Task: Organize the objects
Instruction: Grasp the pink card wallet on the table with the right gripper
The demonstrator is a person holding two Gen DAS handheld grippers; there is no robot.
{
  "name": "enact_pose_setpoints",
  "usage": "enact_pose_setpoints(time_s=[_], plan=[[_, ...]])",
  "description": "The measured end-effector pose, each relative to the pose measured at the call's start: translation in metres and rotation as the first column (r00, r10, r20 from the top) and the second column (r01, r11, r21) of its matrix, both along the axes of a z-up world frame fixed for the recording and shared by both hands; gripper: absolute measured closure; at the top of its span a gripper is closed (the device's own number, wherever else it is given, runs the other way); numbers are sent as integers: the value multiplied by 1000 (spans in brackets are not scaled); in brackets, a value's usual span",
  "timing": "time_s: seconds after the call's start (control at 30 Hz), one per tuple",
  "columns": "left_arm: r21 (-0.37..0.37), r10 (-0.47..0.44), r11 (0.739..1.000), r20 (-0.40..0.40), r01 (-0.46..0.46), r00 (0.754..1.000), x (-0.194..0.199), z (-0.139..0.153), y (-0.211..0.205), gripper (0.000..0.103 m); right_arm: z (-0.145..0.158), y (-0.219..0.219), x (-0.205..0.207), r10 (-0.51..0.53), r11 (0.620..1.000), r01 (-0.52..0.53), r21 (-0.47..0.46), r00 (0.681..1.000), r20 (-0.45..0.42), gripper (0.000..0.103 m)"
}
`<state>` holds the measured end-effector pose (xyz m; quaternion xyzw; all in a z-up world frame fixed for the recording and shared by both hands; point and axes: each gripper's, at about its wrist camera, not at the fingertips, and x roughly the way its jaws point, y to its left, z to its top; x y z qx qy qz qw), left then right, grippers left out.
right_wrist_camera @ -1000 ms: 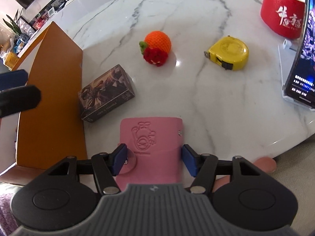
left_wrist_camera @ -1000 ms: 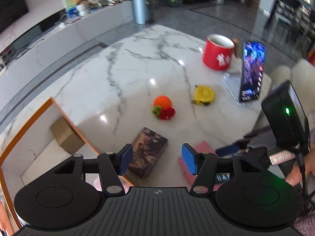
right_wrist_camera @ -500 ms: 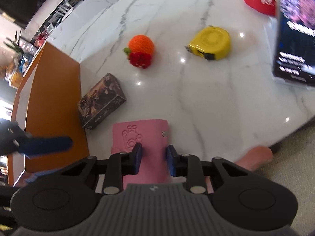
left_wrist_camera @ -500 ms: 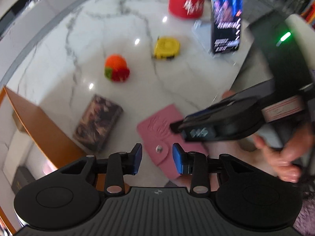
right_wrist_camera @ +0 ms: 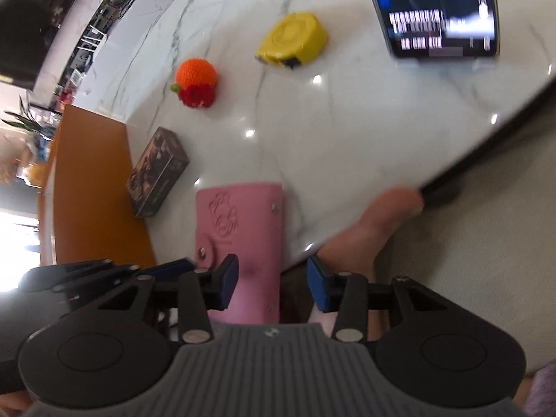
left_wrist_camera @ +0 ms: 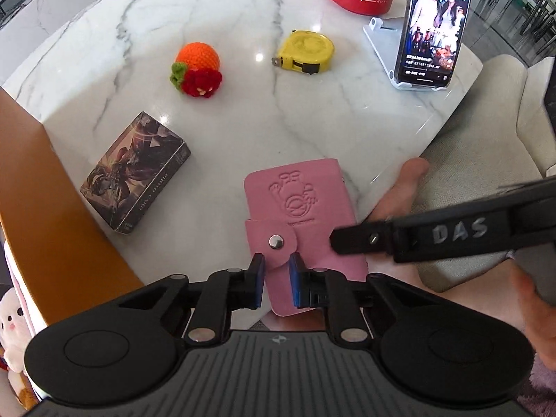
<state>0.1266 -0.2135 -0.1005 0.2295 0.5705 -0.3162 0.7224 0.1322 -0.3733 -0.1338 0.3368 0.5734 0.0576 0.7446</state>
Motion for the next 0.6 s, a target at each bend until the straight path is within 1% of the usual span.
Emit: enact_pose_setpoints(time_s=[0.07,0.17,0.2,0.23,0.27,0.3,0.37,0.43,0.53,0.57,0.6], plan=[[-13,-1,1000,-2,1,1000,0,0,3,85,-7,4,1,0,1000,0,24,1000,-11,56],[-35,3,999,-4,-3,1000,0,-1,7,86,-18,3,2,-28,994,31,104,999,-30,57],[-41,5,999,-3,-5,1000,0,-1,8,86,-18,2,0,-31,992,34,120,999,-25,64],[-47,6,999,-5,-6,1000,0,-1,9,88,-15,3,-1,-26,994,28,108,1000,-17,65],[-57,5,998,-6,-6,1000,0,-1,10,93,-8,5,-1,-17,996,17,83,1000,-1,68],[-62,0,998,-8,-1,1000,-1,0,9,95,-1,8,-2,-3,999,3,54,1000,18,72],[-62,-6,998,-2,6,1000,-1,1,7,101,13,11,-5,21,1000,-21,7,998,56,77],[-58,-13,998,11,13,1000,-1,3,6,103,26,14,-5,35,999,-35,-5,995,88,82],[-61,-8,998,13,9,1000,2,4,8,103,39,20,0,59,998,-59,-8,990,128,83],[-67,-3,998,10,4,1000,3,4,10,103,43,22,2,67,998,-66,-16,988,139,82],[-73,6,997,4,-6,1000,4,4,12,103,46,25,4,77,997,-74,-24,985,153,79]])
